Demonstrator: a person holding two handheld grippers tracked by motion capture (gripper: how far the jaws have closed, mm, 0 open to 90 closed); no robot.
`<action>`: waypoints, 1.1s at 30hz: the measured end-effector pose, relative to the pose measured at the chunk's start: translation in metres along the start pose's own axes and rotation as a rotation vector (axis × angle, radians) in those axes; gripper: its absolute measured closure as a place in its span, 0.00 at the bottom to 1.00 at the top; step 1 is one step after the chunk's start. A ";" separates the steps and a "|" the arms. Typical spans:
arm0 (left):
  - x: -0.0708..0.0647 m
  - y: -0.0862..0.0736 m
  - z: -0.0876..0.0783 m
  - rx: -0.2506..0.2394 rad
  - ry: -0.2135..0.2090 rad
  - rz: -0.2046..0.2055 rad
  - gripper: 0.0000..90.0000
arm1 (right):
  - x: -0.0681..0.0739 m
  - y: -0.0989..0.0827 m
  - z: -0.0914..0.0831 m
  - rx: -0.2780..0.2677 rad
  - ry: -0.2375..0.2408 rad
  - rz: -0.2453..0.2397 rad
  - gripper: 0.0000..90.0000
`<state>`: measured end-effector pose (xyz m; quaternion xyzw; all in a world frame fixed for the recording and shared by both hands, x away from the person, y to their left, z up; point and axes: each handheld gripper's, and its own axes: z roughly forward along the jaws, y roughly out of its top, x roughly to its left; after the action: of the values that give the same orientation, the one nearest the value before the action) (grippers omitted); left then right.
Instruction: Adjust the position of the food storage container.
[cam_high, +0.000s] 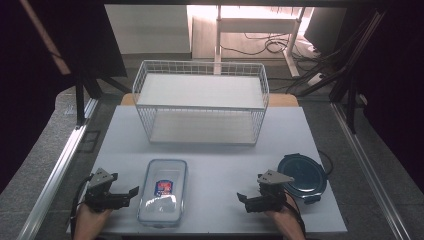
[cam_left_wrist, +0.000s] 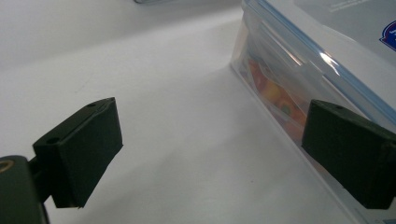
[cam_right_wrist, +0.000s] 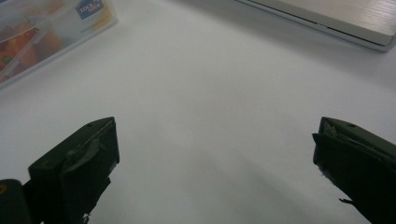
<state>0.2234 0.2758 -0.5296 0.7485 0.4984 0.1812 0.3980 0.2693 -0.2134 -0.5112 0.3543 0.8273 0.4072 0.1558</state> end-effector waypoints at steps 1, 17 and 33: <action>0.000 0.000 0.000 0.003 -0.002 -0.004 0.05 | 0.000 0.000 0.000 -0.002 0.002 0.002 0.00; 0.007 -0.004 -0.004 0.021 -0.135 0.032 0.07 | 0.005 0.002 0.002 -0.009 0.037 0.013 0.00; -0.007 -0.003 -0.006 0.109 -0.350 0.128 0.84 | 0.010 0.006 -0.001 -0.002 0.089 0.037 0.00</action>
<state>0.2146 0.2723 -0.5277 0.8193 0.3819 0.0462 0.4252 0.2646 -0.2043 -0.5050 0.3507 0.8264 0.4262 0.1115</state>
